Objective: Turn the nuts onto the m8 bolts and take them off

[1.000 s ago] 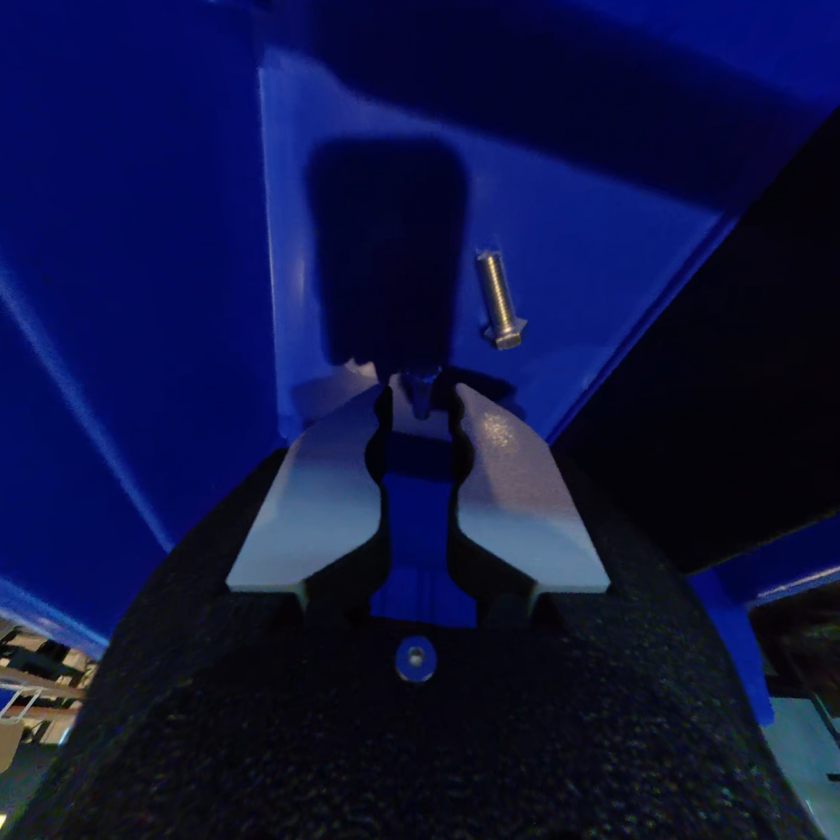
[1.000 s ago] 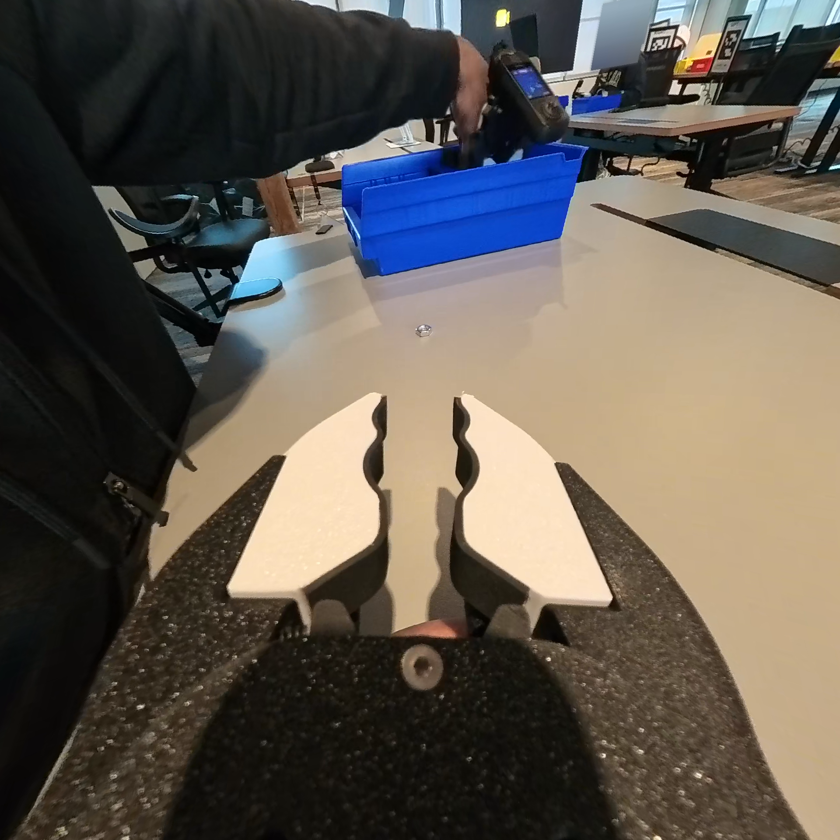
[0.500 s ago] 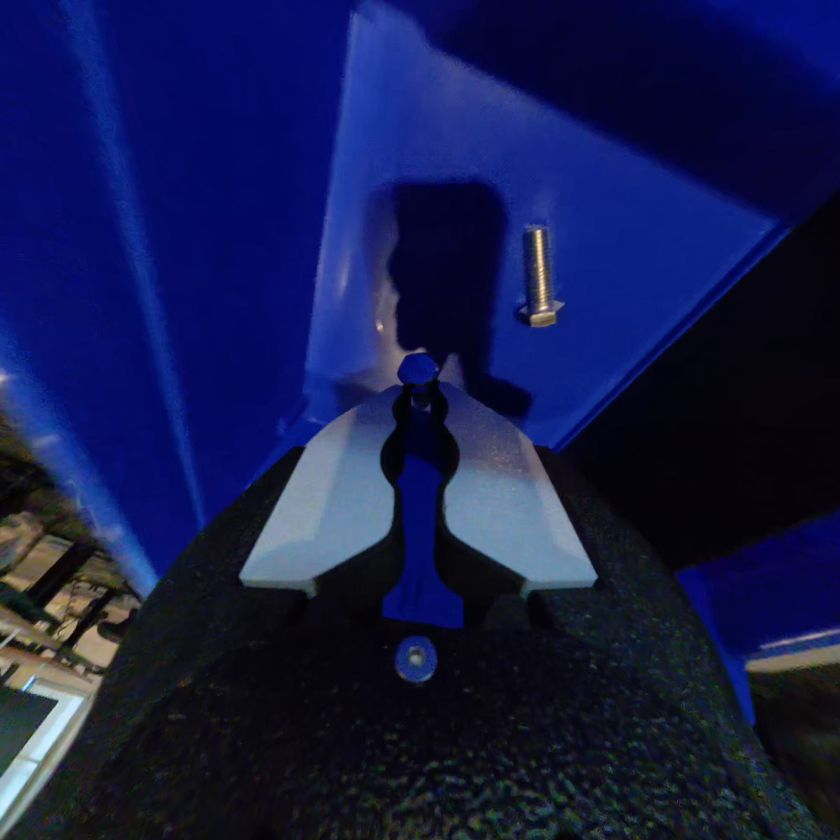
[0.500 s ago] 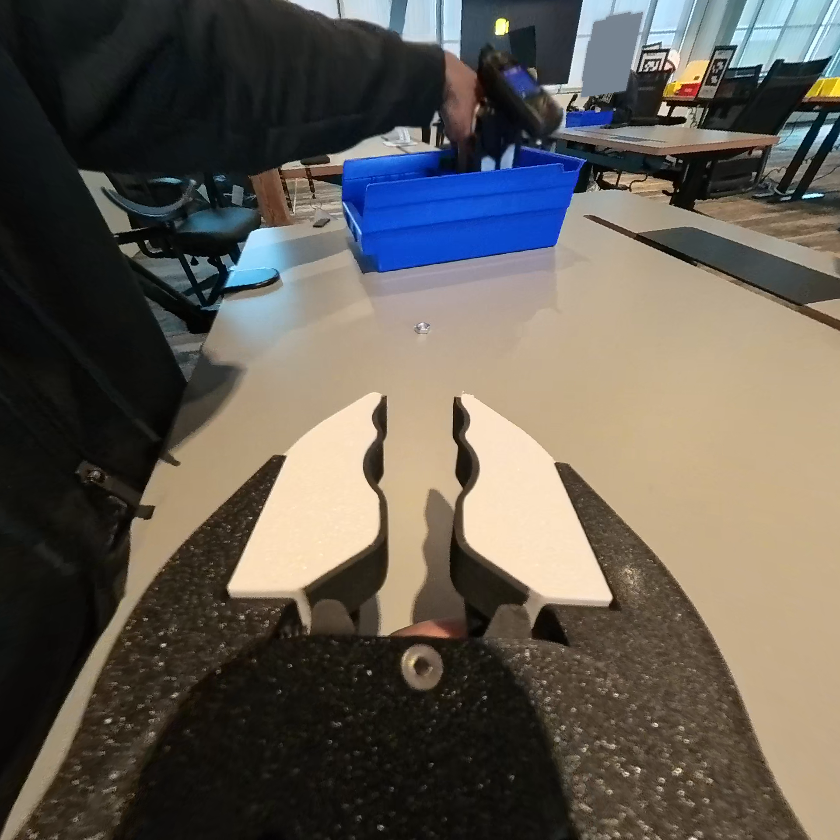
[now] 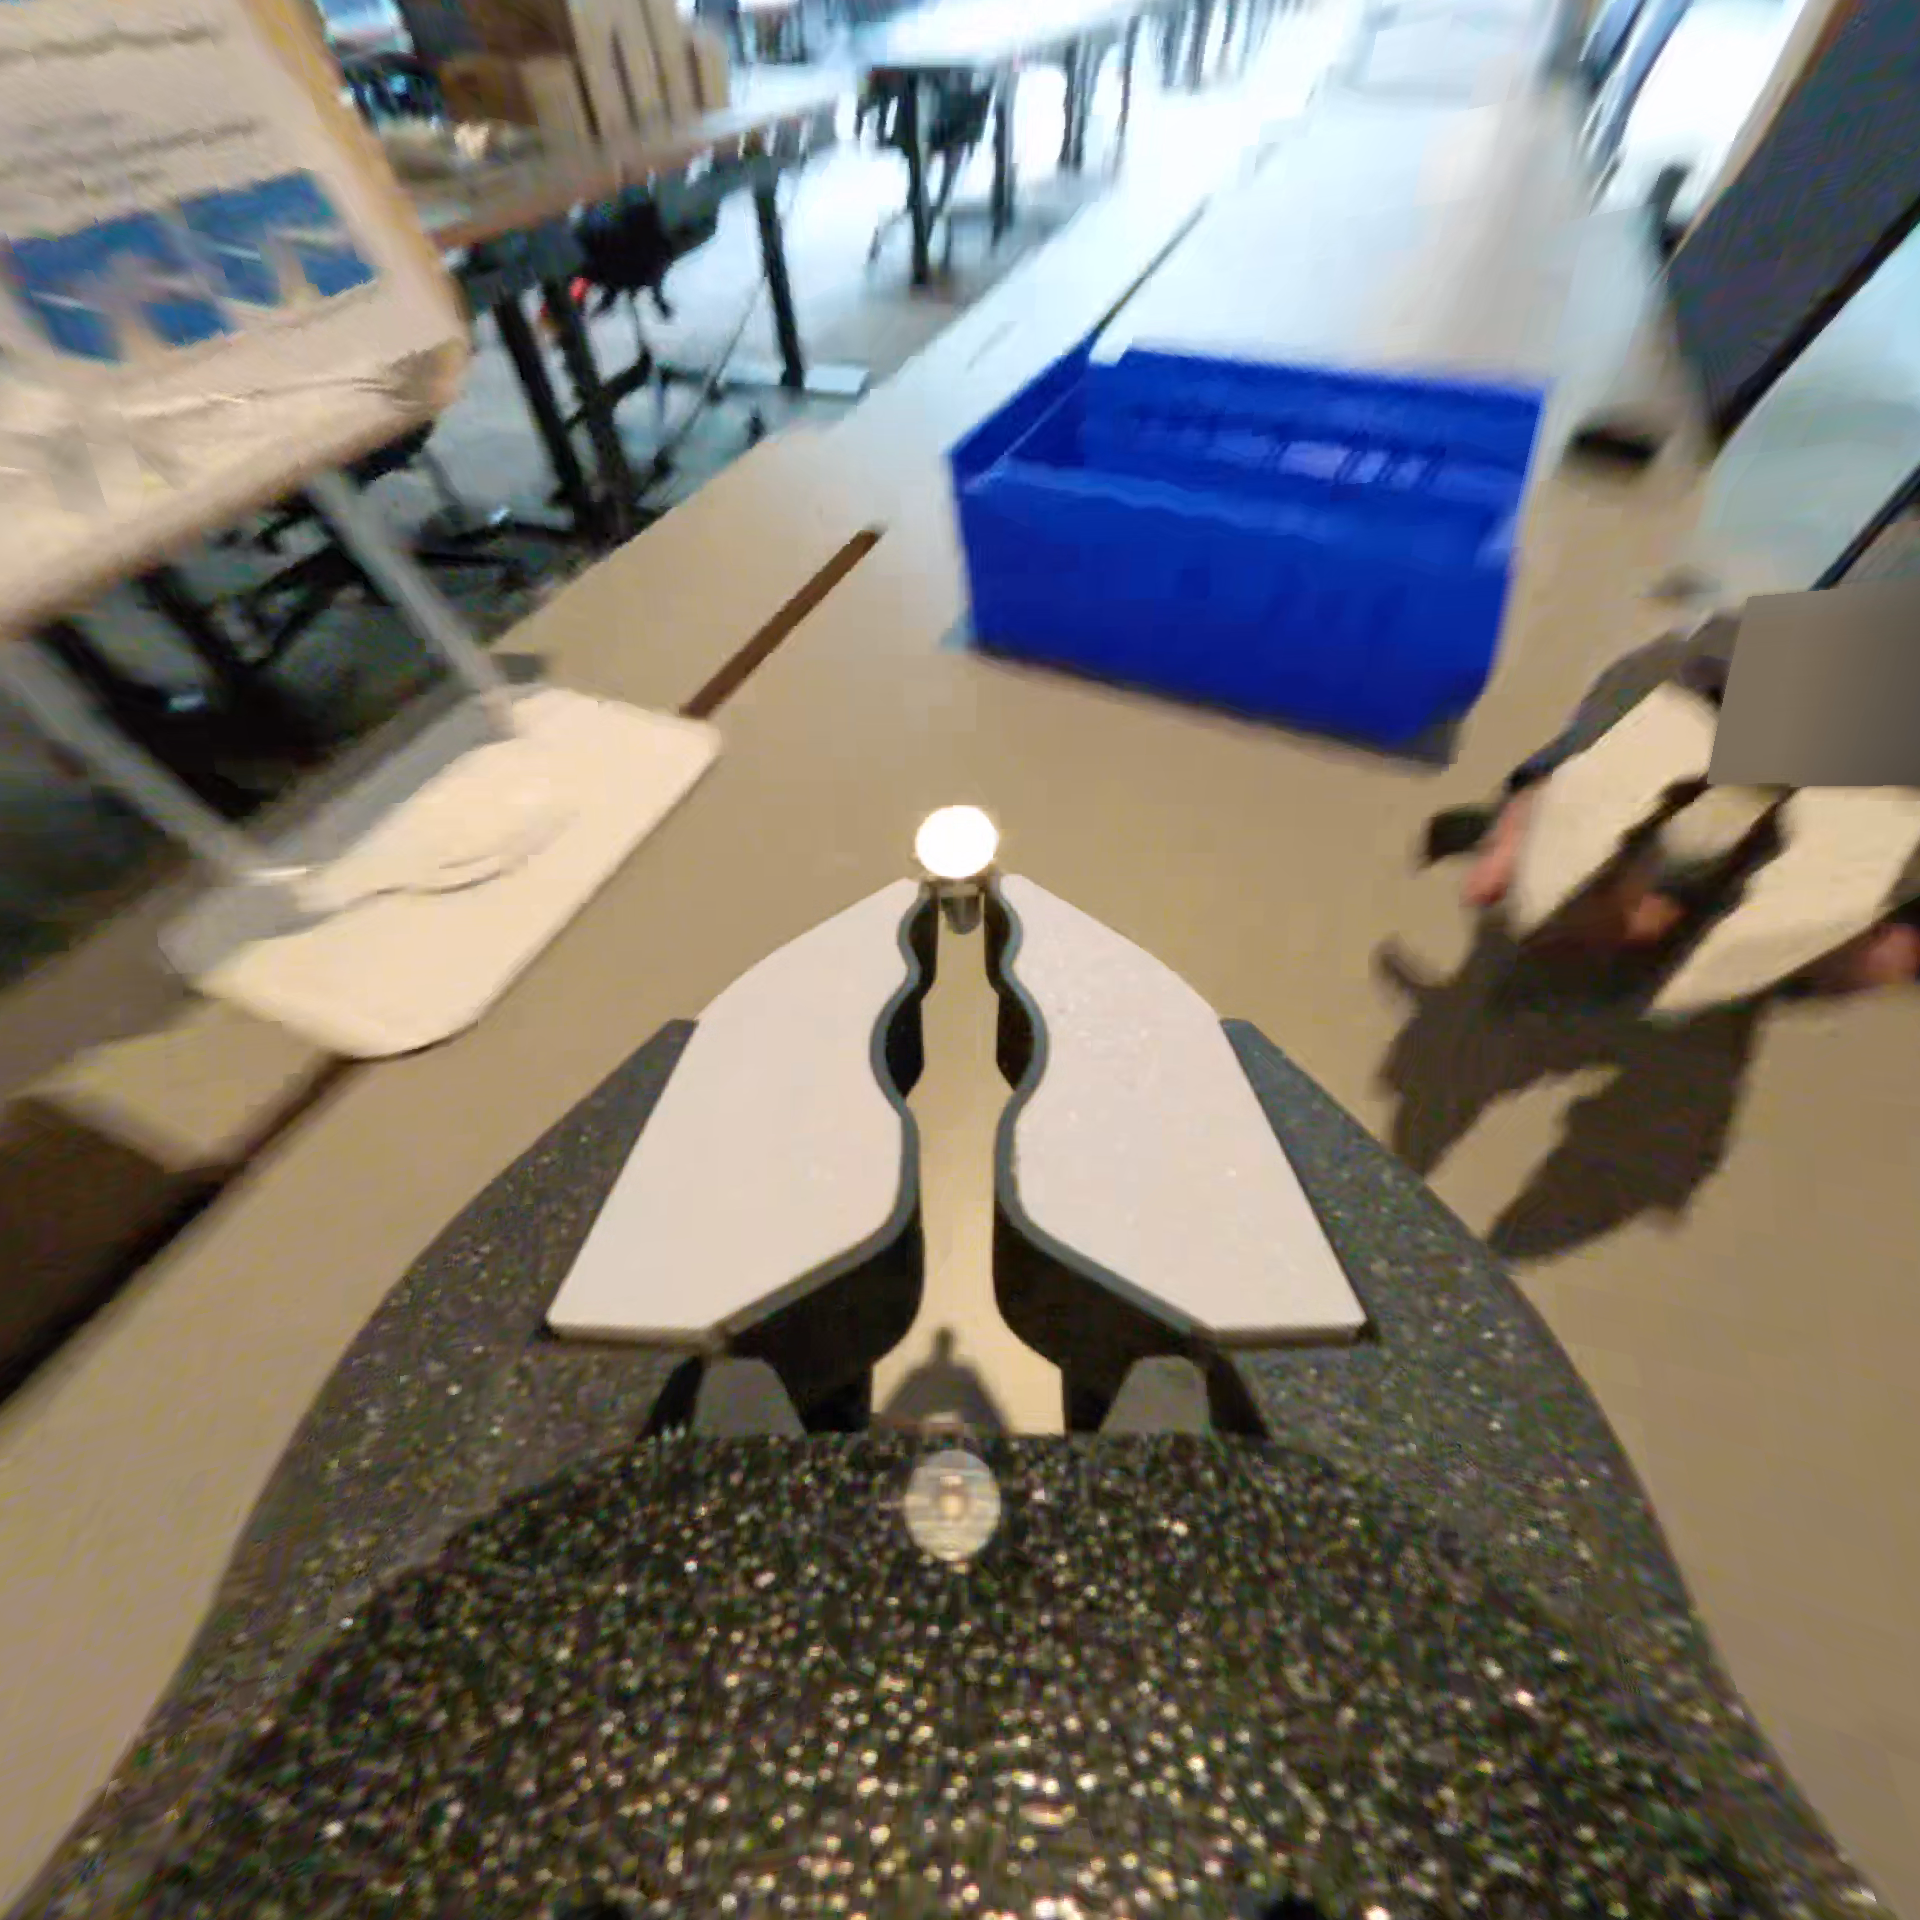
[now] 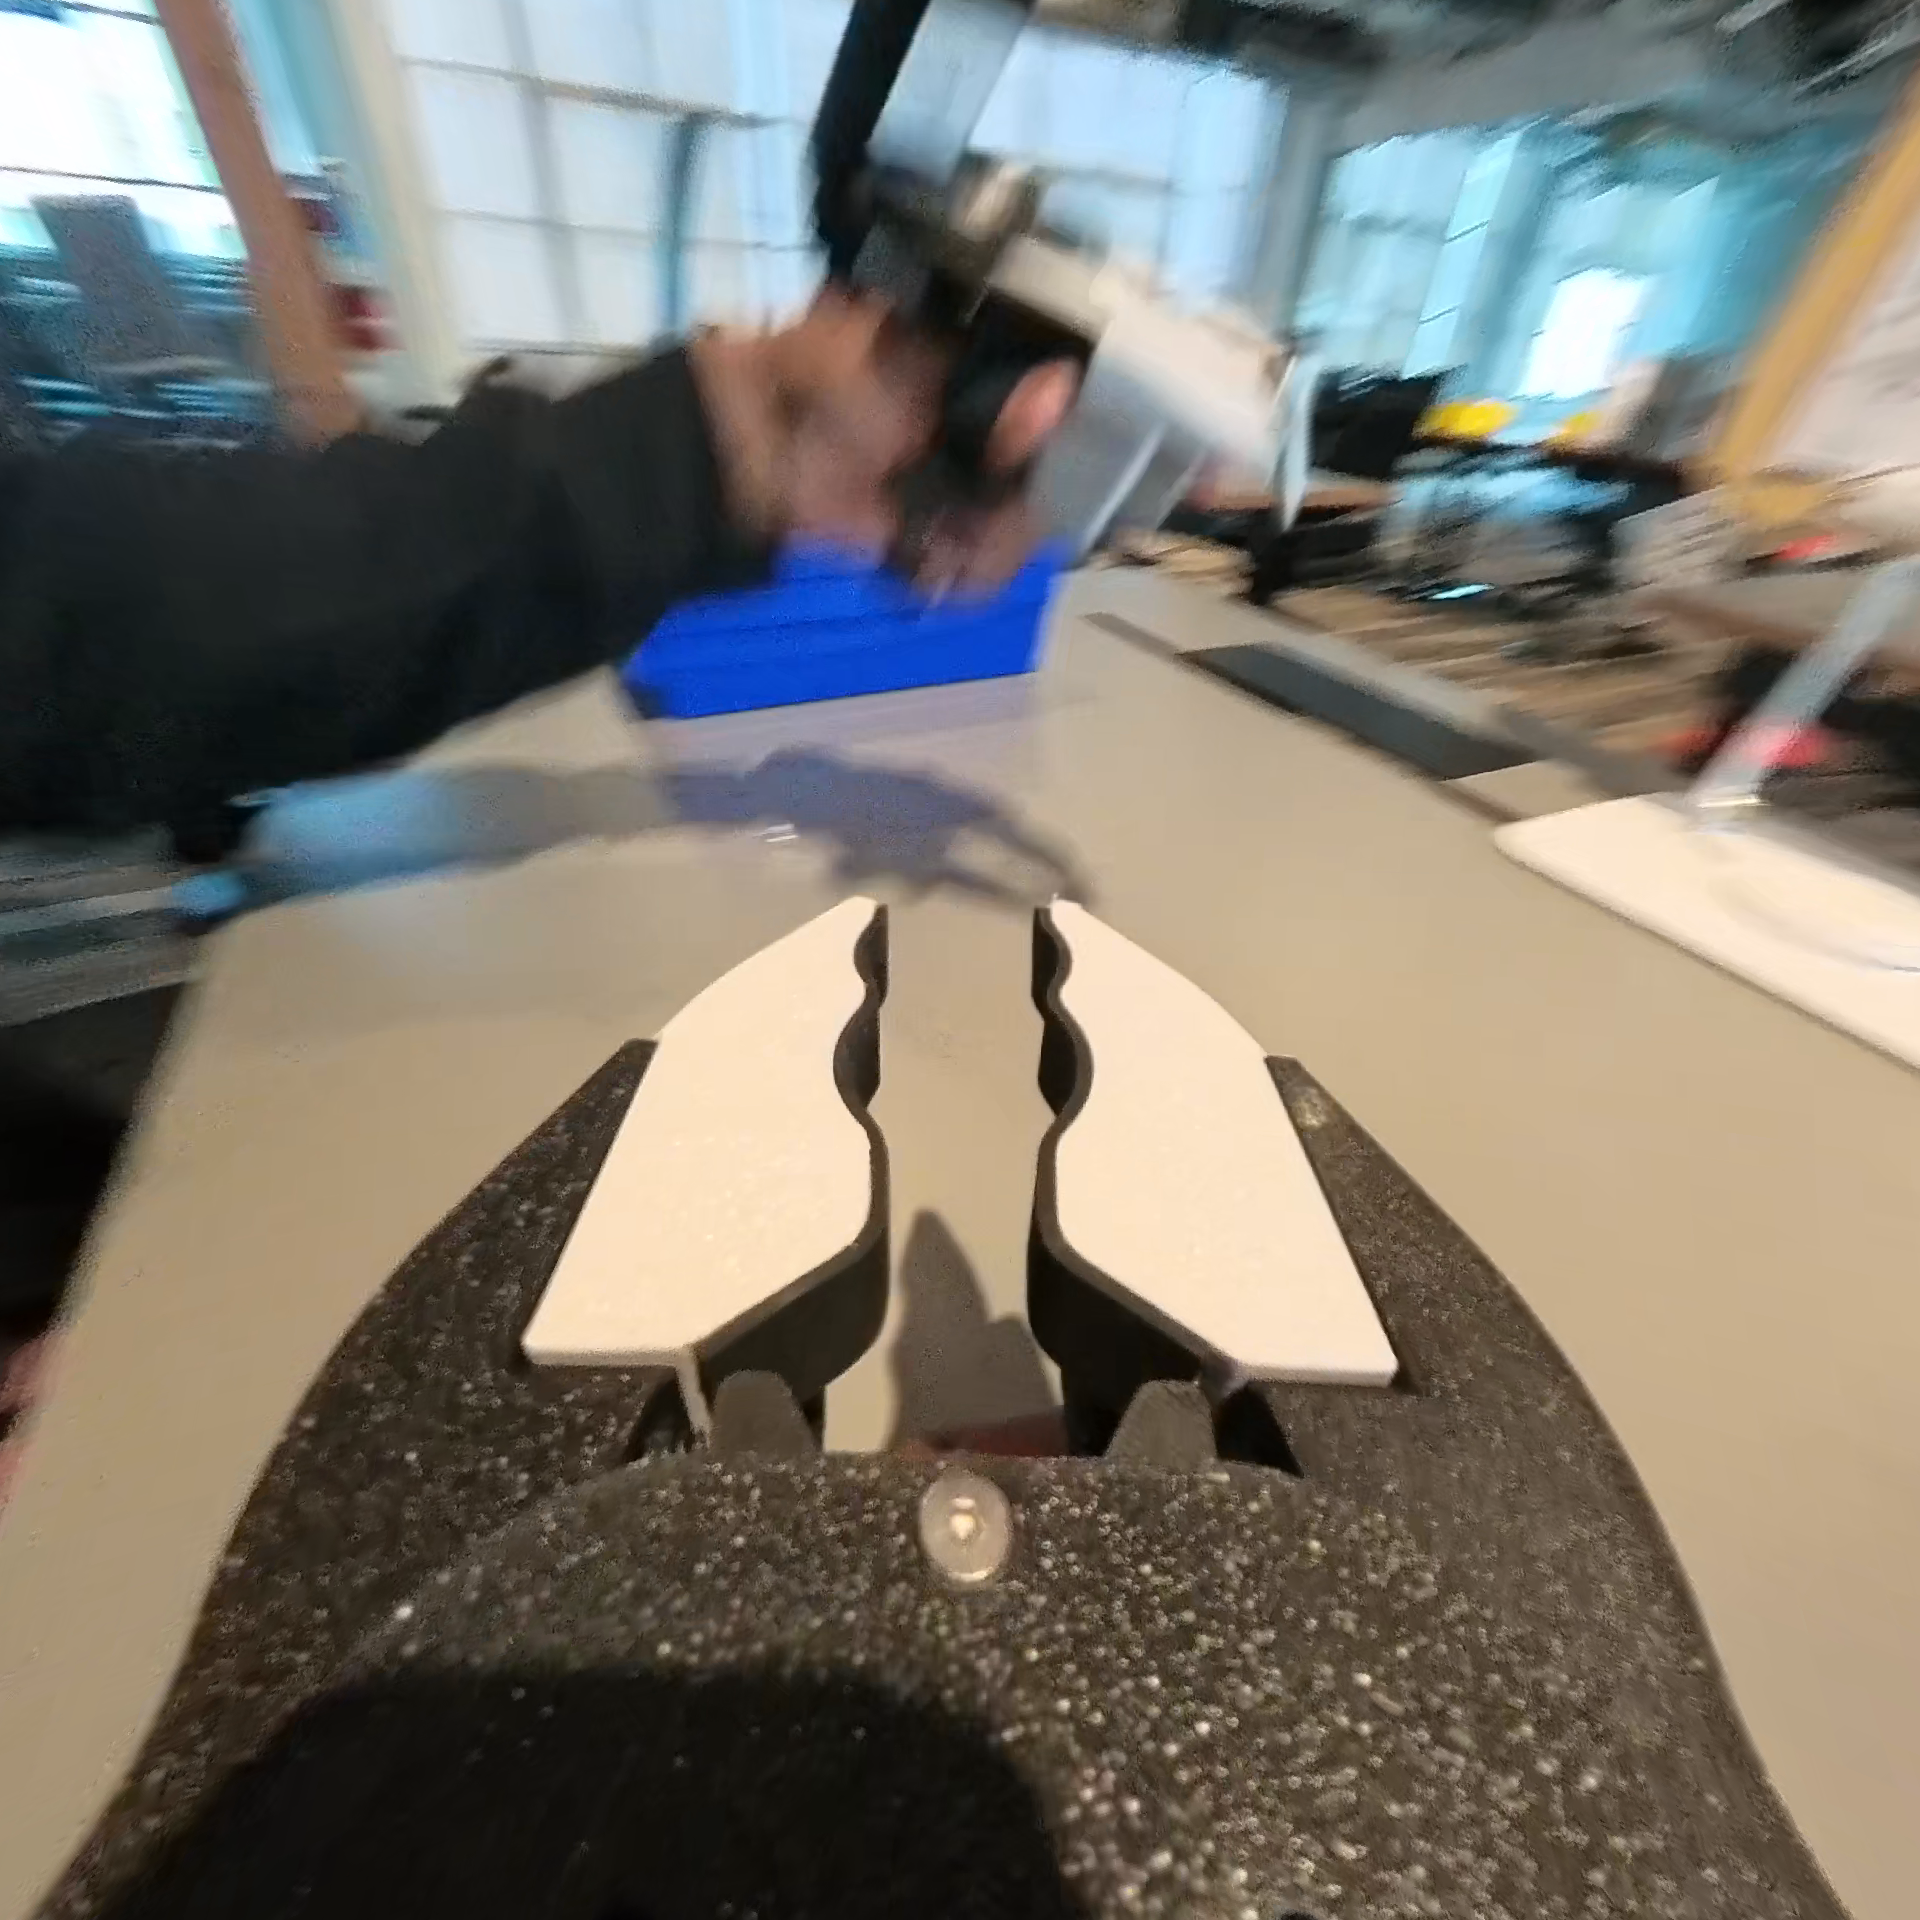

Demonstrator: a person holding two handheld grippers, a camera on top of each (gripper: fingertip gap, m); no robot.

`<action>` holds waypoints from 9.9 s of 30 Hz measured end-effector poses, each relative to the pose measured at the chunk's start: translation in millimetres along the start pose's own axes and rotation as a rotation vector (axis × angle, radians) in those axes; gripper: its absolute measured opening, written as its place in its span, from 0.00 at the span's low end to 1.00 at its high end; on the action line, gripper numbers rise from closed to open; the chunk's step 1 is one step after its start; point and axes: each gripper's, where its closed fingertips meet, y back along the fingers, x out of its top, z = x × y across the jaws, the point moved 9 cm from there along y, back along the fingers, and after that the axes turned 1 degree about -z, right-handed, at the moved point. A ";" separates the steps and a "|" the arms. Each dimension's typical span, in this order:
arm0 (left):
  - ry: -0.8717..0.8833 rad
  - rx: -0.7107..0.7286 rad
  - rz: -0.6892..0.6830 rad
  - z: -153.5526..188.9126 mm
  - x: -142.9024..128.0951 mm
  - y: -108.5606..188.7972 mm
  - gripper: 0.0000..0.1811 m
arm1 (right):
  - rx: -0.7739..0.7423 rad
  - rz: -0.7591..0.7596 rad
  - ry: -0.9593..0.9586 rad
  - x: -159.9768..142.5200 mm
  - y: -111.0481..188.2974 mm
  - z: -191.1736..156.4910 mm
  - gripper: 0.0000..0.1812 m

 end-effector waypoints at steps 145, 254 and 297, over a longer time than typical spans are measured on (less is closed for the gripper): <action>-0.600 -0.382 -0.575 83.6 -82.6 -119.4 0.08 | -0.305 -0.035 -0.032 -7.8 12.0 61.6 0.25; -0.533 0.864 -0.064 120.9 -92.8 49.6 0.08 | 0.157 -0.173 -0.106 -16.2 -12.8 28.0 0.19; -0.261 1.037 0.005 131.2 -151.0 139.1 0.08 | 0.648 -0.689 0.291 -26.4 -264.0 -42.4 0.08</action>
